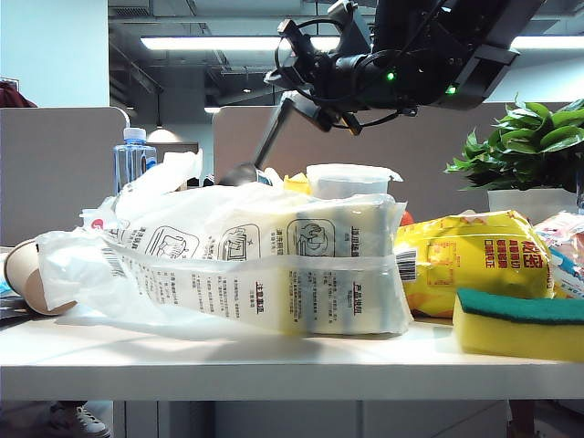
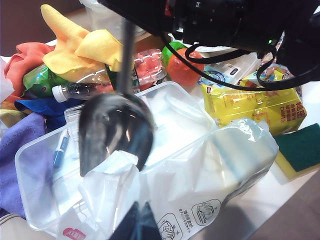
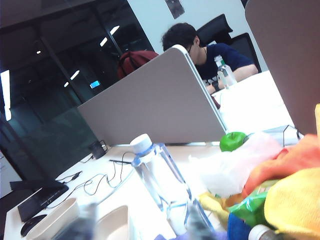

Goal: Pick up the metal ice scoop from the table and place it inside the transparent plastic box.

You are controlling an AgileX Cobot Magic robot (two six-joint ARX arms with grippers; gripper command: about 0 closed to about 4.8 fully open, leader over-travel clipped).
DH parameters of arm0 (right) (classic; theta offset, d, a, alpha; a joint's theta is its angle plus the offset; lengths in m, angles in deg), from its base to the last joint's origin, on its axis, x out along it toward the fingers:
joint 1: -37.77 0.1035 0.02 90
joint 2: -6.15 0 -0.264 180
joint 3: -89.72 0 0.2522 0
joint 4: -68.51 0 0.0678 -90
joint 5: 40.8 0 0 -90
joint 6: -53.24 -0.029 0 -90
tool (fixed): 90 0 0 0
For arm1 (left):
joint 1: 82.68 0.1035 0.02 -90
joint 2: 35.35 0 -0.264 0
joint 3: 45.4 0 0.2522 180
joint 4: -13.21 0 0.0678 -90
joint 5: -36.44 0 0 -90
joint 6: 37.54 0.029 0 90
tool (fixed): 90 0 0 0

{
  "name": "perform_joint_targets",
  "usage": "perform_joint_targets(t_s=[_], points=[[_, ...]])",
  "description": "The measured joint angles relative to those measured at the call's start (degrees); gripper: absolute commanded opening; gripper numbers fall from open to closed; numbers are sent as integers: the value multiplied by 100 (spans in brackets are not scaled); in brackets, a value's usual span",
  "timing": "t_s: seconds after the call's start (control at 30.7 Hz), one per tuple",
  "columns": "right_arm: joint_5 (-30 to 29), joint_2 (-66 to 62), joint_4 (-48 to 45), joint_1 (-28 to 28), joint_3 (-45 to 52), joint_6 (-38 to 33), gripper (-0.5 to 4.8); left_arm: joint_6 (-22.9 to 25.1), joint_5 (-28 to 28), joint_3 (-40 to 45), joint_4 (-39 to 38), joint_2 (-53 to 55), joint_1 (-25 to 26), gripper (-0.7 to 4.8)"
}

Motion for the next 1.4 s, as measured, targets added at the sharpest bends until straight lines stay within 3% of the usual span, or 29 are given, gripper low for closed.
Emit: perform_joint_targets(t_s=[0.39,0.65,0.75,0.85,0.95,1.11,1.4], points=[[-9,37,-240,-17,2,-72,248,0,0,0,0,-2,0,-5],[-24,529,-551,-352,-15,2,246,0,0,0,0,-2,0,-5],[-96,623,-348,-501,-9,2,204,0,0,0,0,-2,0,-5],[-297,734,-240,-551,2,0,60,0,0,0,0,-2,0,-5],[-520,920,-232,-656,0,15,-8,0,0,0,0,-2,0,-5],[-533,1231,350,-868,0,63,-8,0,0,0,0,-2,0,-5],[-544,1923,2601,-966,2,531,-8,0,0,0,0,-2,0,-5]])
